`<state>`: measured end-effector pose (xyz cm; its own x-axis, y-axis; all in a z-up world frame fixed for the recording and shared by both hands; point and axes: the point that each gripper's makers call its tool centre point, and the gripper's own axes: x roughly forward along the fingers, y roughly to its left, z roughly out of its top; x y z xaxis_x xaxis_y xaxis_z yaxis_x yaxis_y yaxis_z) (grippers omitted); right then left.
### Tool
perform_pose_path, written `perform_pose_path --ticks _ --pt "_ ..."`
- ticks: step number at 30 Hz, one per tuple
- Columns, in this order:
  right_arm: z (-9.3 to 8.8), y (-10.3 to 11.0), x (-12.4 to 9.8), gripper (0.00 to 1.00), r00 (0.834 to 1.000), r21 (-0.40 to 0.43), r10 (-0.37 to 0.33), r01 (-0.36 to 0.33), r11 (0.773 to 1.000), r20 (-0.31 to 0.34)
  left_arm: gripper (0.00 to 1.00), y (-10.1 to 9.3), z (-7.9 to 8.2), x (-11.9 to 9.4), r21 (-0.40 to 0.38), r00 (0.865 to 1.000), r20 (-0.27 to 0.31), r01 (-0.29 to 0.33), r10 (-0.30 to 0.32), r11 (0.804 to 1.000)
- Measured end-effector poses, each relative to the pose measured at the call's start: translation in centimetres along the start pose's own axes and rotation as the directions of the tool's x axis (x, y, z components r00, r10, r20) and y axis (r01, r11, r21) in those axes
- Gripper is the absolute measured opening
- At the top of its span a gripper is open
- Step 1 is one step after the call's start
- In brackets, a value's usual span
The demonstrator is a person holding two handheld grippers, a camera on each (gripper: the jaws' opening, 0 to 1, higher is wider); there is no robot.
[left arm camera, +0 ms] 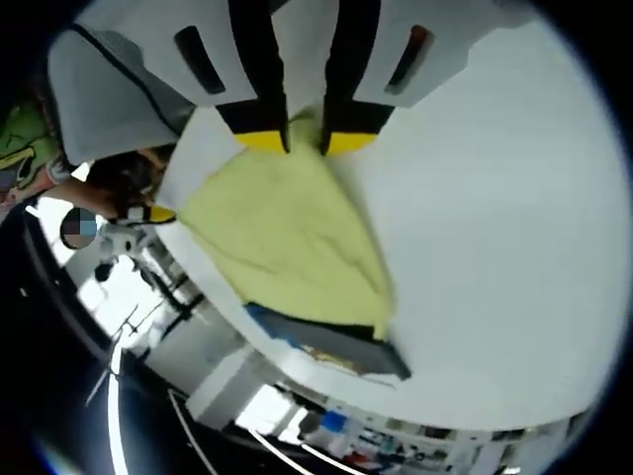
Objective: Fold the garment on the visible template until the final outline fits inside the template.
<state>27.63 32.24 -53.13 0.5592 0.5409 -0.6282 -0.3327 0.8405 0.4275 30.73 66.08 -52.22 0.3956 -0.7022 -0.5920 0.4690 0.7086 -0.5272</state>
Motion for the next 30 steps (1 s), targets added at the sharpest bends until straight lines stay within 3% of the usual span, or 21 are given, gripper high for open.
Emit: perform_pose_path --ticks 6,8,9,17,23,30 --pt "0.3 -0.6 0.3 0.14 1.0 0.031 -0.018 0.017 0.999 0.015 0.02 0.4 -0.3 0.0 -0.029 1.0 -0.006 -0.009 0.009 1.0" --pt "0.5 -1.0 0.4 0.08 0.999 0.069 -0.039 0.038 0.997 0.022 0.01 0.5 -0.4 0.0 -0.036 1.0 -0.011 -0.01 0.01 0.999" --pt "0.4 -1.2 0.4 0.01 0.999 0.066 -0.045 0.044 0.997 0.015 0.01 0.4 -0.4 0.1 -0.045 1.0 -0.014 -0.007 0.006 0.999" --pt "0.7 -0.7 -0.2 0.0 0.999 0.036 -0.047 0.046 0.998 0.012 0.0 0.5 -0.6 -0.1 -0.072 0.999 -0.037 -0.016 0.013 0.997" --pt "0.4 0.1 -1.3 0.0 1.0 0.059 -0.025 0.025 0.998 -0.011 0.0 -0.2 -1.0 -1.1 -0.074 0.997 -0.08 -0.003 -0.003 0.997" --pt "-1.1 1.6 -3.0 0.0 0.999 0.072 0.003 -0.001 0.997 -0.035 0.0 -1.4 -3.4 -2.6 -0.068 0.981 -0.192 0.023 -0.036 0.997"
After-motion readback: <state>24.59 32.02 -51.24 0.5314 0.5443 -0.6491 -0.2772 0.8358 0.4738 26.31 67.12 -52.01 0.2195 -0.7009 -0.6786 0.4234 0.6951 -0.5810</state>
